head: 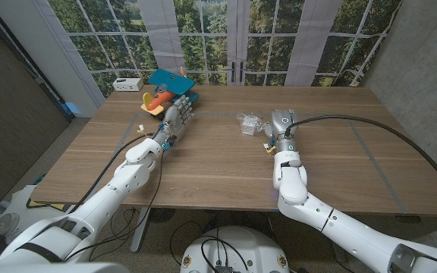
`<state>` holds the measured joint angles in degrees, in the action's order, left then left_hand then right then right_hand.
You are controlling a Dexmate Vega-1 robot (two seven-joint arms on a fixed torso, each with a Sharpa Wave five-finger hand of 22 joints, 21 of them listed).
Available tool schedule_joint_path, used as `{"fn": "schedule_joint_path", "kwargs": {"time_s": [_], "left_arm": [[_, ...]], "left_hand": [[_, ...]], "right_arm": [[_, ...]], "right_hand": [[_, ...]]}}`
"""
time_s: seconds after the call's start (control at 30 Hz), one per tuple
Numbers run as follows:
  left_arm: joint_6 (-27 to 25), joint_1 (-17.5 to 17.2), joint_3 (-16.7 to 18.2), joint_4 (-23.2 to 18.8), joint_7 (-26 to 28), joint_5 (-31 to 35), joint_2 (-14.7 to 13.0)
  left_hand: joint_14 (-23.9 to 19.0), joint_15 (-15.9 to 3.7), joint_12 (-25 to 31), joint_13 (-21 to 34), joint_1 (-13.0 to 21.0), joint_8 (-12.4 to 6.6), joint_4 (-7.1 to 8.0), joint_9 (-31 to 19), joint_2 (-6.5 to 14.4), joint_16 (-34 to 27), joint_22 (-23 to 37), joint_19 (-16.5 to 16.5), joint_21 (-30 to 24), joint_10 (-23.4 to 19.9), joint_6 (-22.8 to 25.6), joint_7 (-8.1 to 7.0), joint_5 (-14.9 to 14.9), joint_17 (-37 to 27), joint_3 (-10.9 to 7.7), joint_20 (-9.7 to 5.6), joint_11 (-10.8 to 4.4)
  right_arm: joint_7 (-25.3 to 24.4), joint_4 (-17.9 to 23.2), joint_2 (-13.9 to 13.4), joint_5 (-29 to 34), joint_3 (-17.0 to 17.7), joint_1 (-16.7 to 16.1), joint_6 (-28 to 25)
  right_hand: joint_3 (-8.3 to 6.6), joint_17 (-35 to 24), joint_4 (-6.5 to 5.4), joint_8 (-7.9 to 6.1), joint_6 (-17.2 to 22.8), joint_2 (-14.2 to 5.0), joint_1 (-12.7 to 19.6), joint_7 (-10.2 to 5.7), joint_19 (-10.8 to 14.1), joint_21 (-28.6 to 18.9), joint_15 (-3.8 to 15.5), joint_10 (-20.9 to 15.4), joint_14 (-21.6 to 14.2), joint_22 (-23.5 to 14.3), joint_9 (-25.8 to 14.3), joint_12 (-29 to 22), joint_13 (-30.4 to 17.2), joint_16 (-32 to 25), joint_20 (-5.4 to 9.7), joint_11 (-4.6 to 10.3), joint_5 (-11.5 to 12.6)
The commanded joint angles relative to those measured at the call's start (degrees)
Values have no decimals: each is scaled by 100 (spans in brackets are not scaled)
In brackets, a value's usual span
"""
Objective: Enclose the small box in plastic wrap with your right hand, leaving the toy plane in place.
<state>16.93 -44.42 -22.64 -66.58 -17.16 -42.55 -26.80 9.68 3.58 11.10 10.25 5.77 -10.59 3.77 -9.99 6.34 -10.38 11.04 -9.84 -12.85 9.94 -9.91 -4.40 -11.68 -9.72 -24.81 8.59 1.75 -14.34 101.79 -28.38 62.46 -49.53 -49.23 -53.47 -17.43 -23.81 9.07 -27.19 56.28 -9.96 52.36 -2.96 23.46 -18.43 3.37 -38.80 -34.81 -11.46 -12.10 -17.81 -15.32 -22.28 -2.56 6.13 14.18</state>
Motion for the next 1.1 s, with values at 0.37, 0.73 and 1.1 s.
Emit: {"fn": "schedule_joint_path", "kwargs": {"time_s": [0.37, 0.73, 1.1], "left_arm": [[3, -114, 54, -93, 52, -45, -72], [-26, -78, 44, -63, 37, -41, -77], [-51, -119, 48, -139, 112, -24, -98]], "left_hand": [[854, 32, 41, 27, 3, 5, 7, -15, -16, 5, 25, -134, 9, 893, -610, -31, 7, -22, 1, 32, 25], [852, 35, 37, 27, 10, 4, 2, -15, -11, 5, 24, -132, 9, 902, -607, -34, 7, -21, -5, 26, 20], [854, 37, 38, 28, 18, 6, -5, -15, -7, 6, 24, -130, 10, 903, -611, -31, 7, -20, -12, 26, 22]], "right_arm": [[-570, -581, 226, -449, -436, 701, 443], [11, -945, 250, -67, -994, 1183, 216], [22, -1367, 437, -230, -1070, 1392, 351]], "right_hand": [[-62, -14, -17, -37, -15, 19, 102, 39, 109, -65, 867, -39, -53, 8, -25, 10, -27, -5, 19, -15, -57], [-81, -31, -32, -17, -99, 31, 141, -3, 275, -138, 867, 5, -23, 8, -26, 47, -46, 5, 71, 5, -121], [-95, -45, -32, -16, -116, 42, 182, -39, 236, -128, 880, -13, 25, 10, -26, 53, -60, 22, 95, 44, -160]]}}
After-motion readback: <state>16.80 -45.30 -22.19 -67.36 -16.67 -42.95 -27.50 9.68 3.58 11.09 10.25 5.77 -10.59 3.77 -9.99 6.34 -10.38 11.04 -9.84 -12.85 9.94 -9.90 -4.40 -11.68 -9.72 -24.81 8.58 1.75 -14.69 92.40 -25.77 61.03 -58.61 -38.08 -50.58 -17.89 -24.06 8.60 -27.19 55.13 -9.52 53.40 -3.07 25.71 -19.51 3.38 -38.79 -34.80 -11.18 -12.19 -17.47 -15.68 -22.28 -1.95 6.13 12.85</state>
